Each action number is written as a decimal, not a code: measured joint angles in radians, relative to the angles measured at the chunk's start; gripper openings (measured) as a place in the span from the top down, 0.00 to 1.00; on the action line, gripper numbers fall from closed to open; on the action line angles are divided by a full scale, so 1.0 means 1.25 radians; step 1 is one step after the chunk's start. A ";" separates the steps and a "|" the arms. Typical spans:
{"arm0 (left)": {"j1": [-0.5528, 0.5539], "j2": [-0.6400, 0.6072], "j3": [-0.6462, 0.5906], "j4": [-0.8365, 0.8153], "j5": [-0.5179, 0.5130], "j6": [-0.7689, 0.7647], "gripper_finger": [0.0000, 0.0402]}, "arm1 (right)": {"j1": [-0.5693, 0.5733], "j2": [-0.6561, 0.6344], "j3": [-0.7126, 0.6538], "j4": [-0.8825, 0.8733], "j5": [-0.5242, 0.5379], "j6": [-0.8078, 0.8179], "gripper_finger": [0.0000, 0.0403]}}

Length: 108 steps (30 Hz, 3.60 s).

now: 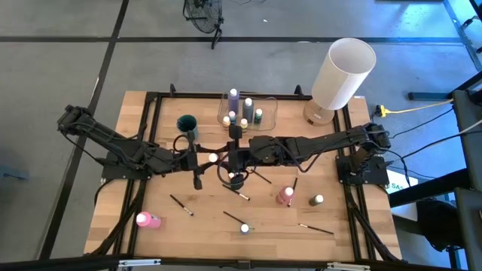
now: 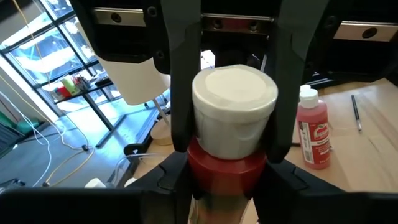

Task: Pick & Place Paint Supplies
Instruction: Put the red paint bottle into the transparent bin

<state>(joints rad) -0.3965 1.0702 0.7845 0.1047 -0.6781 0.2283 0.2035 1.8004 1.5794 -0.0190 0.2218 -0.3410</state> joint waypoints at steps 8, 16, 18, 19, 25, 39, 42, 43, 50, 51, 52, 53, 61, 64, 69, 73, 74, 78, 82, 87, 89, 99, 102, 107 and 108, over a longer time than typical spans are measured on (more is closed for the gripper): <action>-0.002 0.000 0.000 0.006 -0.028 -0.005 0.58 | 0.022 -0.019 0.000 -0.029 0.041 0.006 0.72; -0.001 -0.019 0.000 0.004 -0.096 0.049 0.46 | 0.061 -0.075 -0.001 -0.129 0.264 0.058 0.72; -0.003 -0.025 0.000 -0.006 -0.138 0.064 0.45 | 0.071 -0.095 -0.001 -0.170 0.304 0.093 0.72; -0.006 -0.029 0.000 -0.016 -0.159 0.068 0.45 | 0.075 -0.104 -0.001 -0.196 0.326 0.115 0.72; -0.024 -0.040 0.000 -0.095 -0.237 0.056 0.44 | 0.109 -0.173 -0.001 -0.431 0.413 0.236 0.72; -0.027 -0.040 0.000 -0.233 -0.235 -0.065 0.44 | 0.131 -0.495 -0.001 -0.710 0.448 0.430 0.72; -0.027 -0.040 0.000 -0.255 -0.235 -0.087 0.44 | 0.146 -0.535 -0.029 -0.747 0.480 0.472 0.72; -0.027 -0.040 0.000 -0.259 -0.235 -0.091 0.44 | 0.151 -0.551 -0.050 -0.750 0.492 0.476 0.72; -0.027 -0.040 0.000 -0.269 -0.234 -0.112 0.44 | 0.171 -0.726 -0.299 -0.732 0.618 0.606 0.72; -0.027 -0.040 0.000 -0.269 -0.234 -0.113 0.44 | 0.173 -0.754 -0.349 -0.700 0.628 0.623 0.72; -0.027 -0.040 0.000 -0.269 -0.234 -0.113 0.44 | 0.174 -0.782 -0.401 -0.653 0.630 0.628 0.72; -0.027 -0.040 0.000 -0.269 -0.234 -0.114 0.44 | 0.174 -0.809 -0.456 -0.593 0.630 0.625 0.72; -0.027 -0.040 0.000 -0.269 -0.234 -0.125 0.44 | 0.109 -0.891 -0.887 0.263 0.389 0.251 0.72; -0.027 -0.040 0.000 -0.269 -0.234 -0.134 0.44 | 0.022 -0.880 -0.985 0.460 0.317 0.224 0.72; -0.027 -0.040 0.000 -0.268 -0.220 -0.154 0.44 | -0.156 -0.848 -1.074 0.609 0.121 0.312 0.72; -0.027 -0.039 0.000 -0.267 -0.193 -0.164 0.44 | -0.259 -0.779 -1.079 0.646 0.013 0.366 0.72; -0.027 -0.039 0.000 -0.267 -0.192 -0.166 0.44 | -0.277 -0.754 -1.079 0.675 -0.012 0.368 0.72; -0.027 -0.039 0.000 -0.267 -0.192 -0.166 0.44 | -0.329 -0.639 -1.064 0.779 -0.076 0.371 0.72; -0.027 -0.039 0.000 -0.267 -0.192 -0.170 0.44 | -0.378 -0.531 -1.011 0.781 -0.115 0.390 0.72; -0.027 -0.039 0.000 -0.267 -0.192 -0.174 0.44 | -0.405 -0.418 -0.933 0.779 -0.169 0.392 0.72; -0.027 -0.039 0.000 -0.268 -0.192 -0.178 0.44 | -0.412 -0.387 -0.911 0.776 -0.169 0.390 0.72; -0.027 -0.039 0.000 -0.279 -0.189 -0.187 0.44 | -0.473 -0.269 -0.882 0.773 -0.190 0.414 0.72; -0.027 -0.039 0.000 -0.279 -0.189 -0.187 0.44 | -0.486 -0.235 -0.882 0.778 -0.189 0.421 0.72; -0.027 -0.039 0.000 -0.279 -0.189 -0.187 0.44 | -0.494 -0.188 -0.882 0.796 -0.187 0.422 0.72; -0.027 -0.039 0.000 -0.279 -0.189 -0.187 0.44 | -0.495 -0.180 -0.882 0.803 -0.186 0.422 0.72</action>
<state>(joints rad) -0.4301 1.0210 0.7845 -0.2443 -0.9143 -0.0056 -0.4148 1.5754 0.4767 0.9849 -0.0113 0.1871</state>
